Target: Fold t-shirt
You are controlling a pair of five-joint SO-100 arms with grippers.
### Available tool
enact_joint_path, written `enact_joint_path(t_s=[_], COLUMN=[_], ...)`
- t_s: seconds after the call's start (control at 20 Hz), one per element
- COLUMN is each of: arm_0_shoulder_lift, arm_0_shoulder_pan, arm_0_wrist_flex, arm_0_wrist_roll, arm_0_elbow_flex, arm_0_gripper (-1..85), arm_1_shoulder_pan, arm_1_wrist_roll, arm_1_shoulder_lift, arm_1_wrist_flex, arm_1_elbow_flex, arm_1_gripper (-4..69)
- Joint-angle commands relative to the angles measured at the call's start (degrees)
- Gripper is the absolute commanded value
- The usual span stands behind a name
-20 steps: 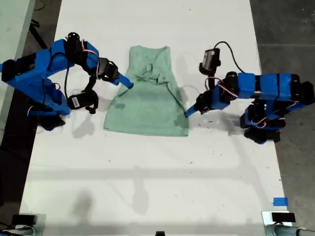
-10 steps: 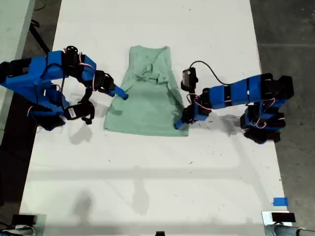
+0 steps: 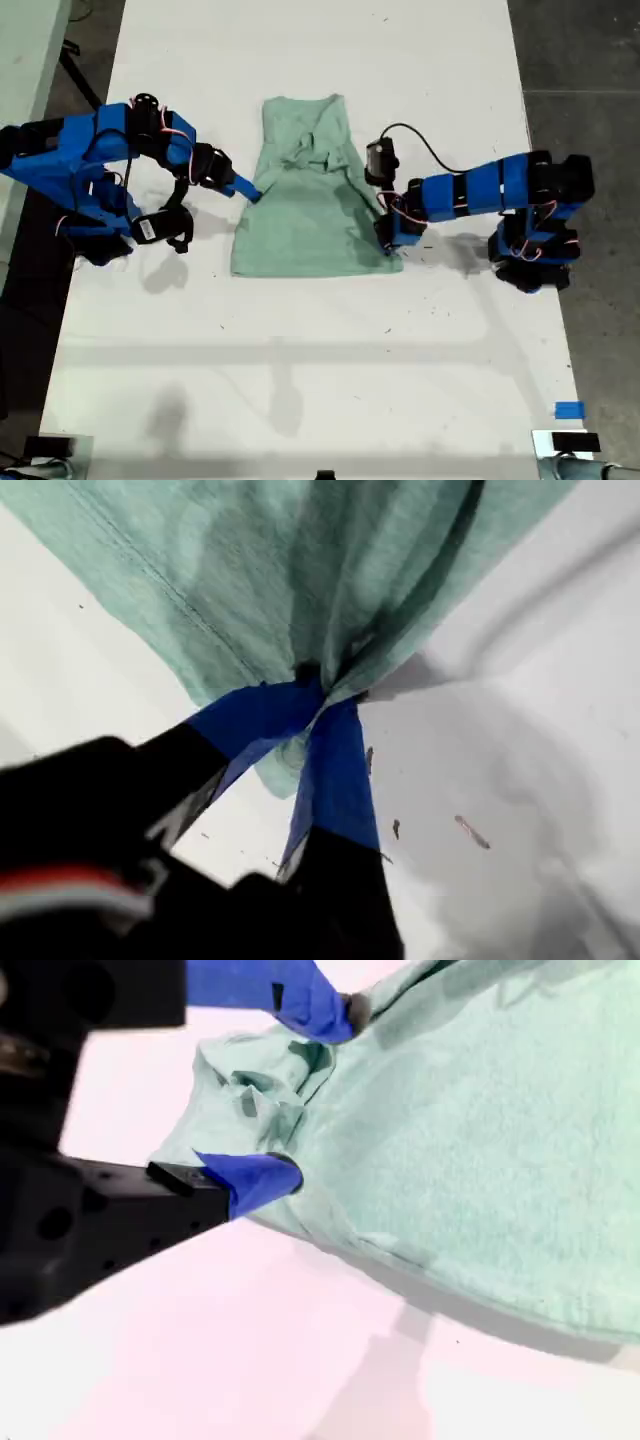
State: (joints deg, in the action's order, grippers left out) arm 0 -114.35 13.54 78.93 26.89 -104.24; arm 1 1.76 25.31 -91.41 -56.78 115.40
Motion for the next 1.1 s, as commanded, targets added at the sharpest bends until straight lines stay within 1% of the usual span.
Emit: enact_joint_path(t_s=[0.0,0.15,0.25,0.35,0.6,0.85,0.9,0.95,1.05], arm_0_shoulder_lift=[-2.02,-2.02,-2.02,-2.02,-2.02,-1.85,-1.85,-1.85,-2.11], arm_0_shoulder_pan=[-1.32,-1.67,-1.76,-1.76,-1.76,-1.58,-1.58,-1.58,-1.93], arm_0_wrist_flex=[-1.41,-1.41,-1.49,-1.49,-1.49,-1.58,-1.58,-1.49,-1.49], arm_0_wrist_roll=[-0.53,-0.62,-0.70,-0.79,-0.79,-0.79,-0.79,-1.05,-1.76], arm_0_elbow_flex=[0.35,0.35,0.00,-0.09,-0.09,-0.26,-0.53,-0.79,-1.67], arm_0_gripper=[24.6,24.5,24.4,24.4,24.5,24.6,24.7,24.8,25.0], arm_1_shoulder_pan=[-1.41,-1.85,-2.55,-3.78,-7.47,-8.00,-8.00,-7.82,-6.77], arm_1_wrist_roll=[1.32,1.49,1.85,1.49,-1.05,-3.08,-3.25,-3.34,-2.72], arm_1_shoulder_lift=[-0.53,-0.35,1.76,7.91,33.75,41.31,41.48,41.13,37.71], arm_1_wrist_flex=[-8.44,-18.46,-21.88,-23.38,-26.98,-24.52,-24.61,-25.66,-29.00], arm_1_elbow_flex=[-8.70,-21.80,-32.52,-43.33,-70.31,-72.42,-72.42,-72.51,-73.30], arm_1_gripper=[-1.2,-1.2,-1.2,-1.2,-1.3,-1.1,0.7,16.5,36.4])
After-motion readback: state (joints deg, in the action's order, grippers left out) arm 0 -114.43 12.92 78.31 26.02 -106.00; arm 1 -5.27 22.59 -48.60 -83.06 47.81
